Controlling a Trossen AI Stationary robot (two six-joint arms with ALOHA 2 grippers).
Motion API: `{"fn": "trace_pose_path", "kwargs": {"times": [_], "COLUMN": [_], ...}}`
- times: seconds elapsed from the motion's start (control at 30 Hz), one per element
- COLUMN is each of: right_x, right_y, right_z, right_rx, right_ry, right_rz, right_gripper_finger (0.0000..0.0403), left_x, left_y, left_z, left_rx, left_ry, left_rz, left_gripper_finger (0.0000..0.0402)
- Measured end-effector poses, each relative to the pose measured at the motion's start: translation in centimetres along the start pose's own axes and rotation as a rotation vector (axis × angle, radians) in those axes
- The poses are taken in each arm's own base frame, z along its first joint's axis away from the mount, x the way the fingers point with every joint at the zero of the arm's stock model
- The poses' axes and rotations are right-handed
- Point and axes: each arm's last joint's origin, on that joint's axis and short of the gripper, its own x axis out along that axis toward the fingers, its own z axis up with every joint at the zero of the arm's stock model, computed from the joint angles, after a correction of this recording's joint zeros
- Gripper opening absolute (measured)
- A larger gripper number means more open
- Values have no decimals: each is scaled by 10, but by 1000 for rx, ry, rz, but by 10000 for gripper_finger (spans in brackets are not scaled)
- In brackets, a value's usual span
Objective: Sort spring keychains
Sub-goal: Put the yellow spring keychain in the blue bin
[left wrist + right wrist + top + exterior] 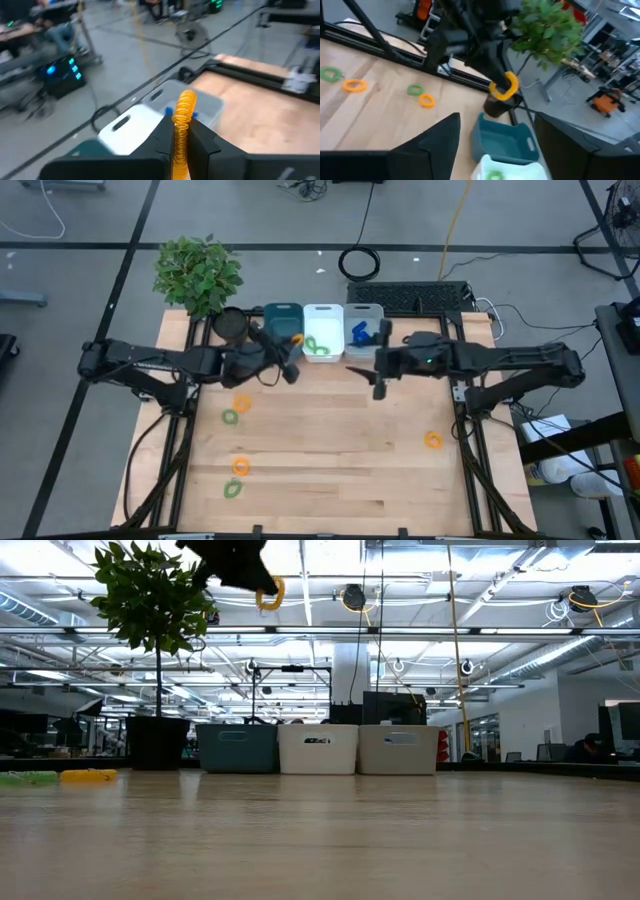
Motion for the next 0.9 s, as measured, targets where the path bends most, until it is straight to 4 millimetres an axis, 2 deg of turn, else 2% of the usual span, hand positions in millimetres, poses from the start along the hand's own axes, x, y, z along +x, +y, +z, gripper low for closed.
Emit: {"fn": "trace_pose_path", "kwargs": {"times": [0.27,0.43,0.7,0.9], "right_x": [-24,-25,-22,-18], "right_y": [-10,-8,-5,-1], "right_z": [2,-1,-8,-15], "right_rx": [-4,-13,-28,-28], "right_ry": [-5,29,92,93], "right_rz": [-18,7,38,38], "right_gripper_finger": [234,237,237,237], "left_x": [23,49,97,119], "left_y": [35,53,71,84], "left_z": [-10,-22,-60,-85], "left_rx": [-106,-173,-267,-347], "left_ry": [104,176,328,424], "left_rz": [199,266,371,430], "left_gripper_finger": [23,23,23,23]}}
